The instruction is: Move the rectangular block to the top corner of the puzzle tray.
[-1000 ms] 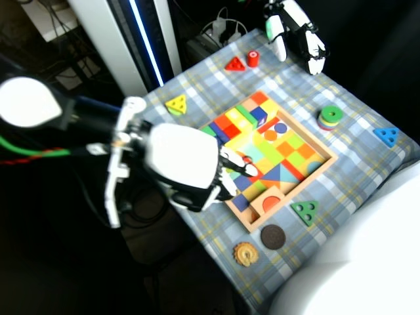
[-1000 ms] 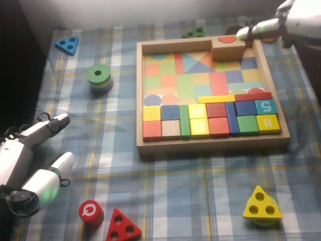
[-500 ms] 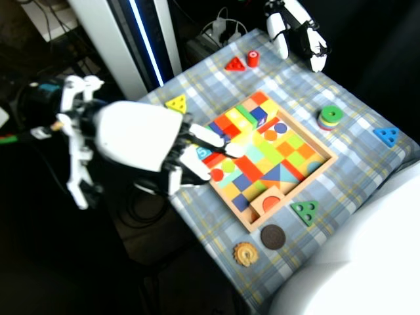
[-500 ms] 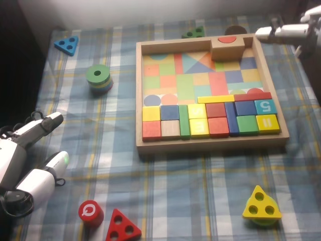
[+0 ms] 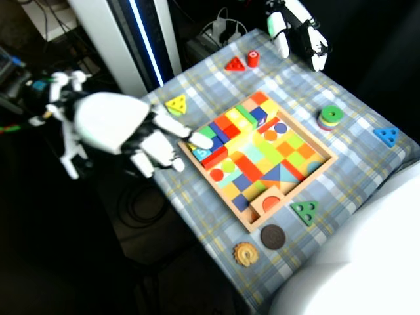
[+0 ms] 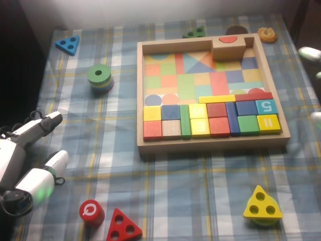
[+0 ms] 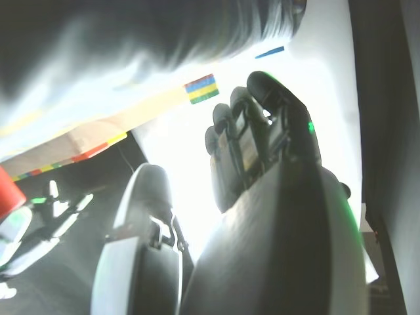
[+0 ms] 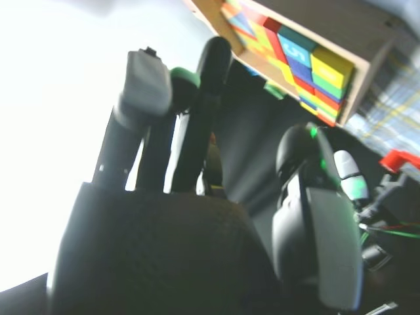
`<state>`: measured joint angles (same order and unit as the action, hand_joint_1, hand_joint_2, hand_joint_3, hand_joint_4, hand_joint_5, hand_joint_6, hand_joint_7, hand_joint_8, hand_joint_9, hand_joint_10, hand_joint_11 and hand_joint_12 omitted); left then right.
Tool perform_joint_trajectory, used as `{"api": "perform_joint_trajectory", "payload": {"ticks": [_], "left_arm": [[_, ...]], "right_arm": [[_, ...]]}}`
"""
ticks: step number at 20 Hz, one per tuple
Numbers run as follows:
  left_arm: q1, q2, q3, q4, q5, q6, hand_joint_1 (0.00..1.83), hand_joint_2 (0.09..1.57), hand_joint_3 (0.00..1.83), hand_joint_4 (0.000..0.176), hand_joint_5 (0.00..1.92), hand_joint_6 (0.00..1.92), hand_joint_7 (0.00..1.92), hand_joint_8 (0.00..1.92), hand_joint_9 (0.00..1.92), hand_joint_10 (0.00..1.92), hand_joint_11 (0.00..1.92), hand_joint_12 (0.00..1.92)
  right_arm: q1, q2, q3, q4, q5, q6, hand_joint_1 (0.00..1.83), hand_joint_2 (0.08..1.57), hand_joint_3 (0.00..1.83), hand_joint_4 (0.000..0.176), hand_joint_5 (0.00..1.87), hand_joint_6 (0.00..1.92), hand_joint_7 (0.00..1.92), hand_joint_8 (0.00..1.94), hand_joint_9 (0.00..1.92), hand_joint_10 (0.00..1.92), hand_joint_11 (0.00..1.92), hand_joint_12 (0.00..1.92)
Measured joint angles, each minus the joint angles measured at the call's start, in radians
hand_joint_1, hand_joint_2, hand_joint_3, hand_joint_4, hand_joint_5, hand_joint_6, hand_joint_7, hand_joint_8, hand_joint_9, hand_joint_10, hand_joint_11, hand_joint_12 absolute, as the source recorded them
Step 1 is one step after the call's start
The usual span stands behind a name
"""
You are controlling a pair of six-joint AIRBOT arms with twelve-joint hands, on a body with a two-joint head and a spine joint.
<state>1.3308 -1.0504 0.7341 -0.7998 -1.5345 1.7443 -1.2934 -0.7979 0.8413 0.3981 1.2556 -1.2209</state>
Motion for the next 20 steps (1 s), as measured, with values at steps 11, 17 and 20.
{"api": "perform_joint_trajectory", "payload": {"ticks": [11, 17, 20], "left_arm": [[-0.003, 0.000, 0.000, -0.012, -0.011, 0.000, 0.71, 1.40, 0.00, 0.039, 0.45, 0.00, 0.47, 0.01, 0.34, 0.01, 0.00, 1.00], [-0.003, -0.002, 0.000, -0.014, -0.024, 0.000, 0.75, 1.39, 0.00, 0.016, 0.45, 0.00, 0.45, 0.00, 0.32, 0.00, 0.00, 0.93], [-0.003, -0.005, 0.001, -0.016, -0.030, 0.000, 0.73, 1.39, 0.00, 0.019, 0.45, 0.00, 0.45, 0.00, 0.33, 0.00, 0.00, 0.93]], "right_arm": [[-0.064, -0.134, -0.113, 0.230, 0.253, -0.212, 0.00, 1.19, 0.00, 0.000, 0.20, 0.00, 0.13, 0.00, 0.08, 0.01, 0.00, 0.35], [-0.067, -0.148, -0.133, 0.282, 0.347, -0.214, 0.00, 1.11, 0.00, 0.000, 0.18, 0.00, 0.14, 0.01, 0.07, 0.01, 0.00, 0.19], [-0.071, -0.150, -0.142, 0.334, 0.378, -0.217, 0.00, 1.11, 0.00, 0.000, 0.18, 0.00, 0.10, 0.01, 0.07, 0.00, 0.00, 0.29]]}}
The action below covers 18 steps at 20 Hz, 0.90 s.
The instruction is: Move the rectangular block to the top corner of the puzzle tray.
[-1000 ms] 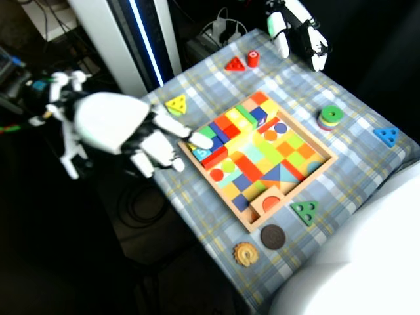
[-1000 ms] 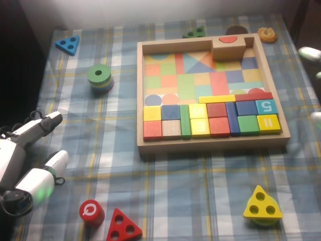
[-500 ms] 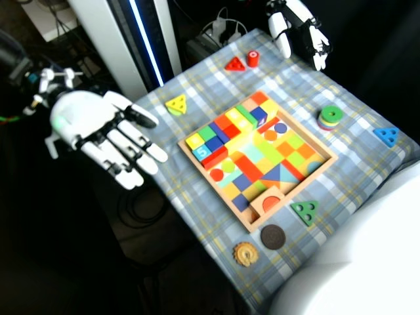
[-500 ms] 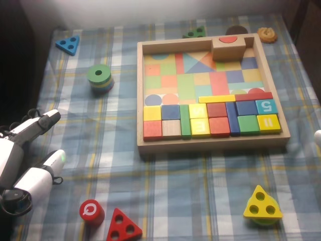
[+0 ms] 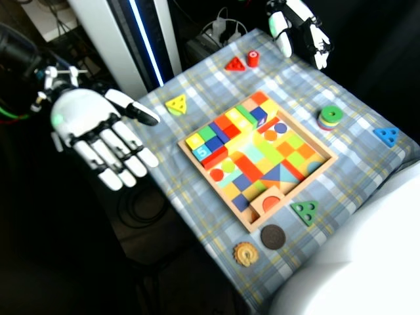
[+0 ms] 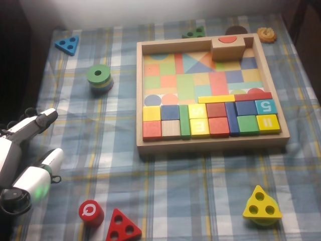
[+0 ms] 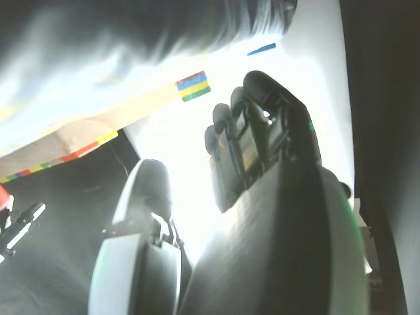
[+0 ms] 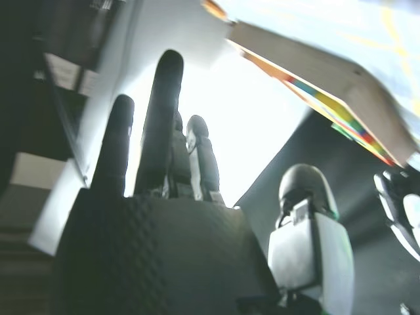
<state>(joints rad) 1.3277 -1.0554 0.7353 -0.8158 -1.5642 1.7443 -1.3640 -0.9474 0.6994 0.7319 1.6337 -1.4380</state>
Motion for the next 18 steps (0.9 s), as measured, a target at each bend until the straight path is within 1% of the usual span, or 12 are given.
{"api": "perform_joint_trajectory", "payload": {"ticks": [1, 2, 3, 5, 7, 8, 9, 12, 14, 15, 16, 18], "left_arm": [[0.000, -0.001, 0.000, 0.001, 0.002, 0.000, 0.72, 1.39, 0.00, 0.013, 0.46, 0.01, 0.46, 0.01, 0.33, 0.01, 0.00, 0.93], [0.000, -0.001, 0.000, 0.003, 0.001, 0.000, 0.68, 1.40, 0.00, 0.029, 0.46, 0.00, 0.46, 0.00, 0.33, 0.00, 0.00, 0.89], [0.000, -0.001, 0.000, 0.002, 0.000, 0.000, 0.70, 1.40, 0.00, 0.035, 0.45, 0.00, 0.47, 0.00, 0.33, 0.01, 0.00, 0.89], [0.000, -0.002, 0.000, 0.000, 0.001, 0.000, 0.72, 1.40, 0.00, 0.030, 0.43, 0.00, 0.46, 0.00, 0.34, 0.01, 0.00, 0.95], [0.000, -0.002, 0.000, 0.000, 0.000, 0.000, 0.71, 1.40, 0.00, 0.033, 0.44, 0.00, 0.44, 0.00, 0.33, 0.00, 0.00, 0.92], [0.000, -0.003, 0.000, 0.000, 0.000, 0.000, 0.69, 1.40, 0.00, 0.043, 0.43, 0.00, 0.44, 0.00, 0.32, 0.00, 0.00, 0.91], [0.000, -0.004, 0.000, 0.000, 0.000, 0.000, 0.69, 1.40, 0.00, 0.042, 0.43, 0.00, 0.45, 0.00, 0.32, 0.00, 0.00, 0.90], [0.000, -0.008, 0.000, 0.000, 0.001, 0.000, 0.67, 1.41, 0.00, 0.030, 0.44, 0.00, 0.46, 0.00, 0.33, 0.01, 0.00, 0.97], [0.000, -0.008, 0.000, 0.000, 0.000, 0.000, 0.72, 1.40, 0.00, 0.016, 0.46, 0.00, 0.47, 0.00, 0.35, 0.01, 0.00, 1.05], [0.000, -0.008, 0.000, 0.000, 0.000, 0.000, 0.73, 1.40, 0.00, 0.019, 0.46, 0.00, 0.46, 0.00, 0.34, 0.01, 0.00, 1.06], [0.000, -0.008, 0.000, 0.000, 0.000, 0.000, 0.71, 1.40, 0.00, 0.027, 0.44, 0.00, 0.45, 0.00, 0.33, 0.00, 0.00, 1.06], [0.000, -0.008, 0.000, 0.000, 0.000, 0.000, 0.71, 1.39, 0.00, 0.022, 0.45, 0.00, 0.46, 0.00, 0.33, 0.00, 0.00, 0.99]], "right_arm": [[0.000, -0.007, 0.002, 0.001, 0.001, 0.000, 0.00, 1.11, 0.00, 0.000, 0.19, 0.00, 0.13, 0.01, 0.08, 0.00, 0.00, 0.25], [0.000, -0.016, 0.002, -0.003, 0.001, 0.000, 0.00, 1.10, 0.00, 0.000, 0.20, 0.00, 0.15, 0.01, 0.10, 0.01, 0.00, 0.30], [0.001, -0.023, 0.002, -0.007, 0.000, 0.000, 0.00, 1.11, 0.00, 0.000, 0.22, 0.00, 0.16, 0.00, 0.10, 0.01, 0.00, 0.35], [0.005, -0.034, 0.006, -0.011, -0.002, 0.000, 0.00, 1.16, 0.01, 0.000, 0.24, 0.00, 0.19, 0.00, 0.12, 0.01, 0.00, 0.45], [0.010, -0.034, 0.011, -0.006, -0.001, 0.000, 0.00, 1.16, 0.00, 0.000, 0.22, 0.00, 0.17, 0.00, 0.10, 0.00, 0.00, 0.38], [0.010, -0.039, 0.012, -0.001, 0.005, 0.000, 0.00, 1.15, 0.00, 0.000, 0.22, 0.00, 0.16, 0.00, 0.10, 0.00, 0.00, 0.37], [0.012, -0.044, 0.012, 0.000, 0.006, 0.000, 0.00, 1.14, 0.00, 0.000, 0.23, 0.00, 0.18, 0.00, 0.11, 0.00, 0.00, 0.43], [0.013, -0.057, 0.014, -0.009, 0.005, 0.000, 0.00, 1.16, 0.00, 0.000, 0.23, 0.00, 0.17, 0.00, 0.08, 0.00, 0.00, 0.22], [0.013, -0.056, 0.018, -0.001, 0.006, 0.000, 0.00, 1.17, 0.00, 0.000, 0.23, 0.00, 0.16, 0.00, 0.10, 0.00, 0.00, 0.36], [0.013, -0.056, 0.018, 0.010, 0.006, 0.000, 0.00, 1.16, 0.00, 0.000, 0.22, 0.00, 0.15, 0.00, 0.09, 0.00, 0.00, 0.37], [0.013, -0.053, 0.018, 0.021, 0.005, -0.001, 0.00, 1.13, 0.00, 0.000, 0.20, 0.00, 0.13, 0.00, 0.06, 0.00, 0.00, 0.31], [0.013, -0.039, 0.019, 0.033, 0.006, 0.000, 0.00, 1.18, 0.00, 0.000, 0.20, 0.00, 0.14, 0.00, 0.05, 0.00, 0.00, 0.14]]}}
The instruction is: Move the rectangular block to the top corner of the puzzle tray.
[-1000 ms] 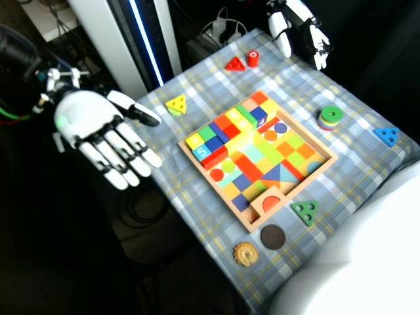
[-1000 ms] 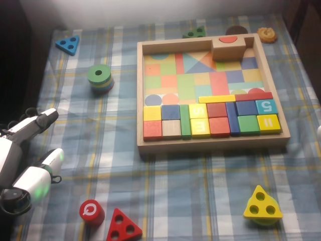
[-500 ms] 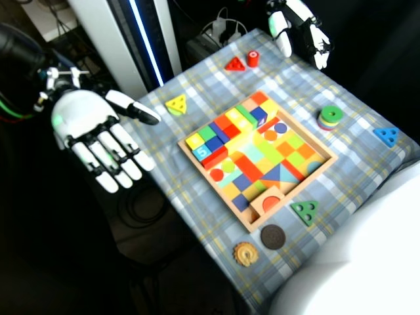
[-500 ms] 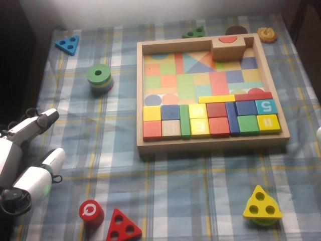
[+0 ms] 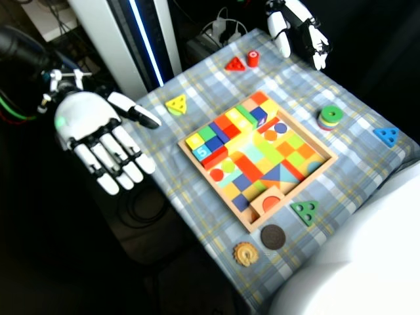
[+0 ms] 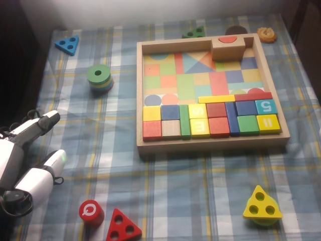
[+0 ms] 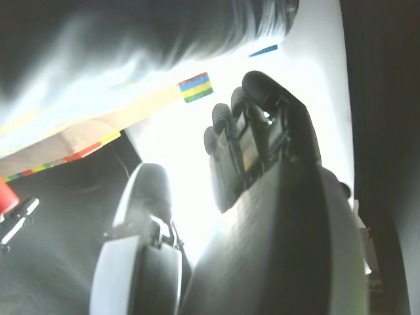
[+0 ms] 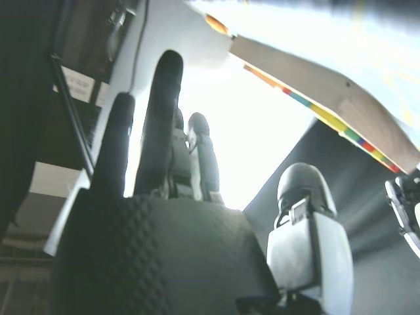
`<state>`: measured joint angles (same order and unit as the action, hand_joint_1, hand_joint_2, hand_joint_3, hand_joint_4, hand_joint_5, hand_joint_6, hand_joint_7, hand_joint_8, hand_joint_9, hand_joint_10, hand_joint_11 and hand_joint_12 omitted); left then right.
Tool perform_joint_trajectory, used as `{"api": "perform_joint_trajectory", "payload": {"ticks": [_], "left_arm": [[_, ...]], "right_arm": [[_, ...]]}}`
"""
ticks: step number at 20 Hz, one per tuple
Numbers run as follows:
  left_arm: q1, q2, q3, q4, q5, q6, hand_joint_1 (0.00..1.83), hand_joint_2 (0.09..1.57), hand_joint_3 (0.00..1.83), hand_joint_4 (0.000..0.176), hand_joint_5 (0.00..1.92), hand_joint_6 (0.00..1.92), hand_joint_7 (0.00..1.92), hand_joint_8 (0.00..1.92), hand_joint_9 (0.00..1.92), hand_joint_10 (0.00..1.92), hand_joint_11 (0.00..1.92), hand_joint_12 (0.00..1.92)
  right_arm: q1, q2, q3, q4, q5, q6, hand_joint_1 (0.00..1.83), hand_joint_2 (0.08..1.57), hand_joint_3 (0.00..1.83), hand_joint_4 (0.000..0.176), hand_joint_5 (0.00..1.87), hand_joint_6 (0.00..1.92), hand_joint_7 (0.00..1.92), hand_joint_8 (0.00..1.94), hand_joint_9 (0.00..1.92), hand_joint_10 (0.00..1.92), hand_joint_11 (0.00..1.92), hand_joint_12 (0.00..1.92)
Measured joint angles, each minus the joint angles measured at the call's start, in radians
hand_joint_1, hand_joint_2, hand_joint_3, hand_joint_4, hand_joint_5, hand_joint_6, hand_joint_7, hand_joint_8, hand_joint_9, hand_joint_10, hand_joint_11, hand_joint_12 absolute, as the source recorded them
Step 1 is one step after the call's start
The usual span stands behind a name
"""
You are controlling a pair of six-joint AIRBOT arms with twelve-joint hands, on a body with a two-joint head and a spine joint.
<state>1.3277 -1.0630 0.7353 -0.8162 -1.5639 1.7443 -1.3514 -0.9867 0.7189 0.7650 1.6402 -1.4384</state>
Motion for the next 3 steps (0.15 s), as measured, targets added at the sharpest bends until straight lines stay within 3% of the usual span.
{"api": "perform_joint_trajectory", "payload": {"ticks": [1, 3], "left_arm": [[0.000, 0.000, 0.000, 0.000, 0.000, 0.000, 0.71, 1.40, 0.00, 0.016, 0.45, 0.00, 0.46, 0.00, 0.34, 0.00, 0.00, 0.99], [0.000, 0.000, 0.000, 0.000, 0.000, 0.000, 0.72, 1.40, 0.00, 0.022, 0.44, 0.00, 0.46, 0.00, 0.34, 0.01, 0.00, 1.01]], "right_arm": [[0.000, 0.000, 0.003, -0.001, 0.003, 0.000, 0.00, 1.17, 0.00, 0.000, 0.21, 0.00, 0.15, 0.00, 0.07, 0.00, 0.00, 0.15], [0.000, -0.005, 0.004, -0.002, 0.002, 0.000, 0.00, 1.17, 0.01, 0.000, 0.21, 0.00, 0.15, 0.00, 0.08, 0.00, 0.00, 0.26]]}}
